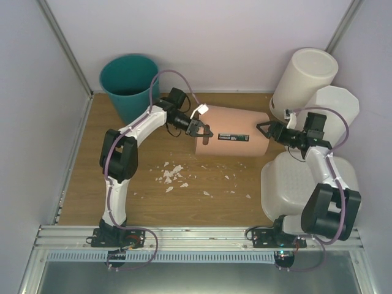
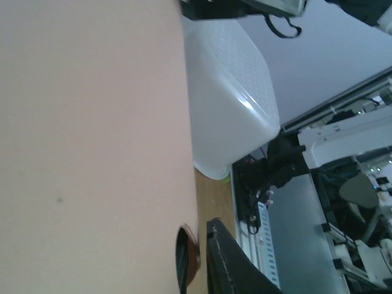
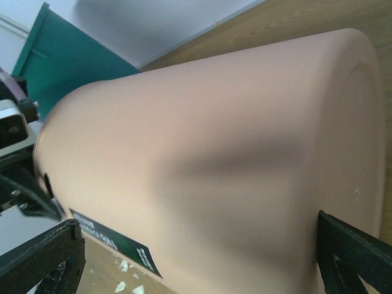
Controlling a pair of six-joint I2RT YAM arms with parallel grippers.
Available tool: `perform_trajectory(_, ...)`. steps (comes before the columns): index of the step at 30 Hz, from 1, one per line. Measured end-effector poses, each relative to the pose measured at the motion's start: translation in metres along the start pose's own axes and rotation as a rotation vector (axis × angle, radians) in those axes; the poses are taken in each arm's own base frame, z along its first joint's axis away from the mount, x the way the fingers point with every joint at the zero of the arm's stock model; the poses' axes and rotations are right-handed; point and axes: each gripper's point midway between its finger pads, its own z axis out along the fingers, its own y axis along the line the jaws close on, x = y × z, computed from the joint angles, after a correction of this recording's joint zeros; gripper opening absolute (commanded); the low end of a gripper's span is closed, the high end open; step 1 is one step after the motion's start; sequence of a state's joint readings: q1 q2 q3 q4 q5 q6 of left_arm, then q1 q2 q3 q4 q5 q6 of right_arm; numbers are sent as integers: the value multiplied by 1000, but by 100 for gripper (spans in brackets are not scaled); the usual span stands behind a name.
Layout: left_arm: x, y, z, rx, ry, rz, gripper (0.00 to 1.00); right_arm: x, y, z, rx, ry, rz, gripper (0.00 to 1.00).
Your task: Turn the large container upside down
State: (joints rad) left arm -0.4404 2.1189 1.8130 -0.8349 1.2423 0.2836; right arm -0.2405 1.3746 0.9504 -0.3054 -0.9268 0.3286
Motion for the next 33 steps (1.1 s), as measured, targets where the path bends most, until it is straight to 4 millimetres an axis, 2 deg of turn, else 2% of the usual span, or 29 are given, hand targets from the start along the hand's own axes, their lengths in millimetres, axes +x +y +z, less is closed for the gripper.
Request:
perform_trajectory(5, -4, 12, -7, -57, -9, 22, 17, 4, 16, -7, -20, -3, 17, 100)
perform_trajectory(14, -12, 30, -15, -178, -5, 55, 19, -18, 48, -23, -37, -62, -9, 100)
perform_trajectory(19, -16, 32, -18, -210, -6, 66, 31, -32, 63, -28, -36, -83, -7, 100)
perform_trajectory(21, -16, 33, -19, -219, -5, 53, 36, -42, 79, -34, -53, -105, -33, 100)
perform_trajectory(23, -15, 33, -19, -211, -3, 29, 44, -54, 99, -42, -75, -133, -76, 100)
perform_trajectory(25, -15, 35, -16, -192, -6, 17, 49, -63, 127, -53, -122, -160, -136, 100)
perform_trajectory(28, -12, 40, -7, -132, -11, -3, 48, -63, 163, -63, -198, -167, -207, 100)
perform_trajectory(29, -2, 50, 9, -35, -12, -48, 50, -56, 179, -64, -246, -145, -221, 100)
perform_trajectory(33, 5, 57, 19, 20, -20, -88, 56, -53, 179, -57, -250, -127, -206, 100)
